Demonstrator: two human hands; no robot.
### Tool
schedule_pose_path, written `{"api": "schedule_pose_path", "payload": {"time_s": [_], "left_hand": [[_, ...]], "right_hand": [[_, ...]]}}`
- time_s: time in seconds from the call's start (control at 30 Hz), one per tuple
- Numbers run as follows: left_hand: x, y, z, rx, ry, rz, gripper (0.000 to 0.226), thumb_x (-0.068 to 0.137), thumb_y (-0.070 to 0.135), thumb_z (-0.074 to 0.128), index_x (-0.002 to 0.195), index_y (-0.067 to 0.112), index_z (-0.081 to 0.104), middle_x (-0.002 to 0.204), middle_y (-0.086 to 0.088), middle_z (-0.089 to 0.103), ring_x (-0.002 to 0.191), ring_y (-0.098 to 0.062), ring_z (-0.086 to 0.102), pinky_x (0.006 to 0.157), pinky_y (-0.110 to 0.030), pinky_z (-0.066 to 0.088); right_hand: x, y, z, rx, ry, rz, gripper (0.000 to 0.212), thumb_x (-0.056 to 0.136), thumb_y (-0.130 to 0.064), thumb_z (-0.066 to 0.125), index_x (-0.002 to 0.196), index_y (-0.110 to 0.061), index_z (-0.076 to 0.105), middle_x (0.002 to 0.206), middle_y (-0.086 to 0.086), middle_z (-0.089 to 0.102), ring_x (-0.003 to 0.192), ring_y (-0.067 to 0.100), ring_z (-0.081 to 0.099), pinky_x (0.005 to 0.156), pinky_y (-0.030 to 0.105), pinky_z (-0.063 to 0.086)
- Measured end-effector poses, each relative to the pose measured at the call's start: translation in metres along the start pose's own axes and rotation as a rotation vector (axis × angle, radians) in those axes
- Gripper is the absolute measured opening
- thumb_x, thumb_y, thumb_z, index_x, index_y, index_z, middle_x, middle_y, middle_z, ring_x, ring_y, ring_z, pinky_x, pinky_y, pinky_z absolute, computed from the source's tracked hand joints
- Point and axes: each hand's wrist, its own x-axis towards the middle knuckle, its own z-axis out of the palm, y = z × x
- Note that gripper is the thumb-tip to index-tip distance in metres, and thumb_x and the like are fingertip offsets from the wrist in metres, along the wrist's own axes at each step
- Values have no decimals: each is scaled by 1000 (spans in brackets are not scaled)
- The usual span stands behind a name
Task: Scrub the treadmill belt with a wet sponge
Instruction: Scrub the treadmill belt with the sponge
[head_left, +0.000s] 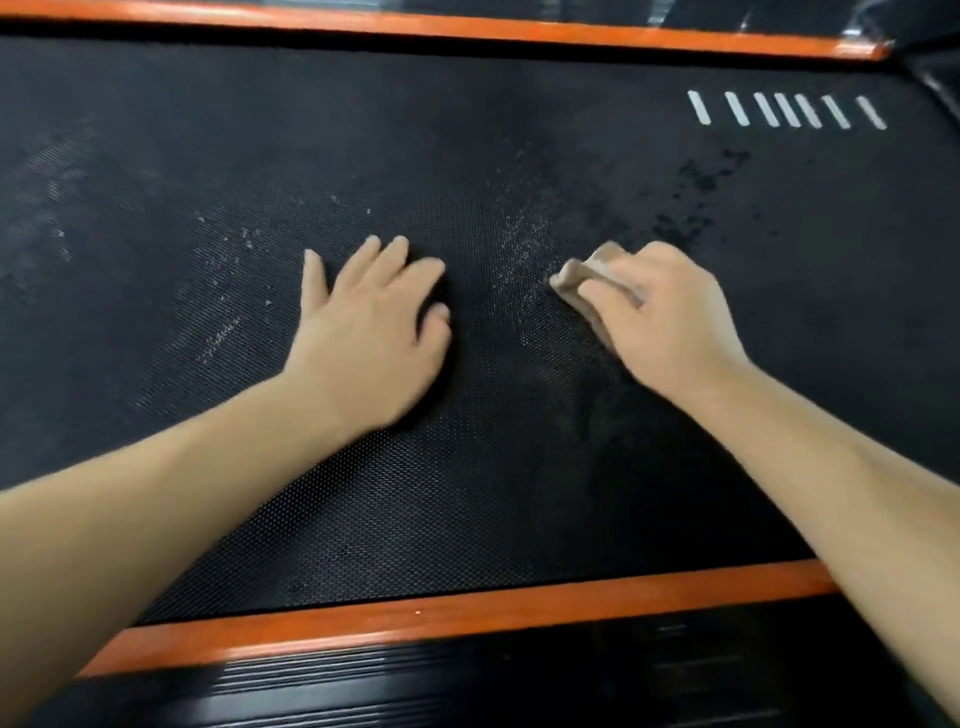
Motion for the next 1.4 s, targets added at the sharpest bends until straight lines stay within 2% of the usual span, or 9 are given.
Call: {"api": "schedule_pose_path", "payload": {"time_s": [0.1,0.2,0.37,0.53,0.73,0.9,1.07,1.27,1.4], "left_hand": [[-18,12,13,98,-84,10,69,97,57,14,161,31,19,173,-5,3,158,-29,-7,123,-61,-8],[-18,11,17,138,-77,-2,74,94,59,8,162,30,12,173,-5,-2,158,-28,-11,123,-60,-9],[-19,13,18,139,-75,5,74,95,60,11,162,28,16,173,-6,1,158,-30,-8,123,-62,-7],[-18,12,19,146,-56,-5,74,95,61,13,161,28,19,172,-6,4,158,-29,-5,124,-61,-6],[-18,12,18,142,-57,-2,73,96,61,14,161,28,20,172,-7,5,158,-29,-5,124,-62,-5],[-19,13,19,151,-42,-6,68,100,58,21,161,27,22,172,-7,8,158,-30,-2,124,-62,-3],[-19,14,18,145,-45,-6,65,102,55,24,161,27,21,172,-7,7,158,-29,-3,124,-62,-3],[-19,17,16,131,-54,-23,64,103,54,28,161,27,23,172,-7,8,158,-30,-2,124,-62,-4],[-15,21,11,113,-99,-43,62,103,52,31,158,24,27,171,-11,10,158,-32,-2,122,-65,-4]], "right_hand": [[-44,-25,-3,71,-101,-190,28,92,-47,55,106,-34,76,83,-12,49,80,10,55,76,34,50],[-76,-28,-15,77,-249,-367,22,93,-44,60,98,-33,78,79,-12,47,73,12,50,68,40,46],[-37,1,-17,39,-73,-57,20,96,-49,53,95,-43,72,86,-7,57,84,17,59,79,41,52],[-95,-22,-20,126,-329,-413,26,96,-47,56,96,-30,76,82,-11,46,77,13,48,70,37,39],[-70,0,-25,137,-186,-215,32,97,-54,51,104,-35,76,83,-7,56,80,16,53,74,43,48],[-105,-9,-34,171,-438,-417,33,96,-57,48,97,-37,74,86,-14,51,84,8,48,79,40,40],[-74,14,-42,166,-275,-248,19,95,-54,55,102,-51,71,89,-12,61,86,10,56,80,36,48],[-105,6,-48,233,-435,-369,21,92,-52,59,99,-41,74,84,-14,57,87,7,55,82,38,45],[-63,33,-46,110,-141,-188,20,94,-48,57,91,-40,75,86,-6,65,82,17,59,78,41,53]]}}
